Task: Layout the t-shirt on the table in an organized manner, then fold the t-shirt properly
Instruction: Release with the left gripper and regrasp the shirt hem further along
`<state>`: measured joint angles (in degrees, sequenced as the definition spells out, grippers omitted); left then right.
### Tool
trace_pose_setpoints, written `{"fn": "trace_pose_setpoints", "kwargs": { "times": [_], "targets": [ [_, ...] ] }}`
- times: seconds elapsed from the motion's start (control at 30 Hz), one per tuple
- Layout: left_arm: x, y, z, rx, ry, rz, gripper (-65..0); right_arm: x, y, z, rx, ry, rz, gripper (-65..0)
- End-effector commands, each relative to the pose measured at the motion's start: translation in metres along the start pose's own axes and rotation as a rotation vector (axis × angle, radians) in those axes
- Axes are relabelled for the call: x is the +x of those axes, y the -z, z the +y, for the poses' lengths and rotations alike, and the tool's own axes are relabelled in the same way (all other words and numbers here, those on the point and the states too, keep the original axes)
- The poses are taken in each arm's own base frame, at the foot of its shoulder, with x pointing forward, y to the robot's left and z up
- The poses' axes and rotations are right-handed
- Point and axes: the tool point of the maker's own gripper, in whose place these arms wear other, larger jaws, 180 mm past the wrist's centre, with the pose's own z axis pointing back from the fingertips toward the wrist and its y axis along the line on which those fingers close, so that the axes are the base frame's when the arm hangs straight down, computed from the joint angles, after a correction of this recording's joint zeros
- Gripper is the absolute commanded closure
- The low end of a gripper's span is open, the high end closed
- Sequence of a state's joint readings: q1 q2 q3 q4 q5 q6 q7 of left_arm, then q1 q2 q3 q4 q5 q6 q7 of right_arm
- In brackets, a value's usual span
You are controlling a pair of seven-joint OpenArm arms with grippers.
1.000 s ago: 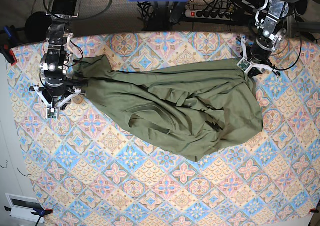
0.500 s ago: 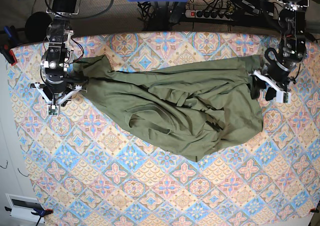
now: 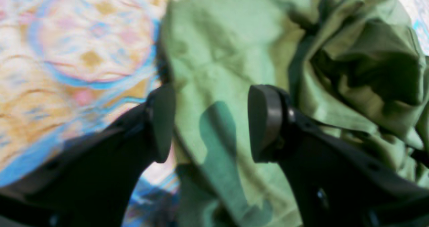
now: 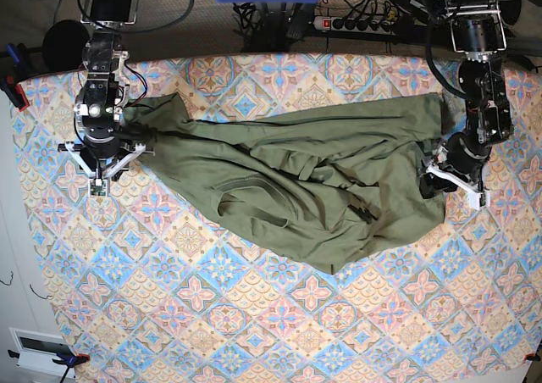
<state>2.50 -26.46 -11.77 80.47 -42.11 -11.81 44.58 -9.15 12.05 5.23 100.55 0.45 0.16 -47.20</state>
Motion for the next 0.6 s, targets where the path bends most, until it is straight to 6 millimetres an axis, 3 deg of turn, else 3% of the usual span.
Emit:
{"fn": "trace_pose_setpoints", "kwargs": {
  "times": [0.0, 0.57],
  "targets": [
    [0.021, -0.003, -0.002, -0.012, 0.014, -0.054, -34.3, 0.016, -0.002, -0.009, -0.022, -0.004, -0.052, -13.9],
    [0.010, 0.008, 0.018, 0.026, -0.054, -0.022, -34.3, 0.015, -0.001, -0.008, -0.020, -0.005, -0.049, -13.9]
  ]
}}
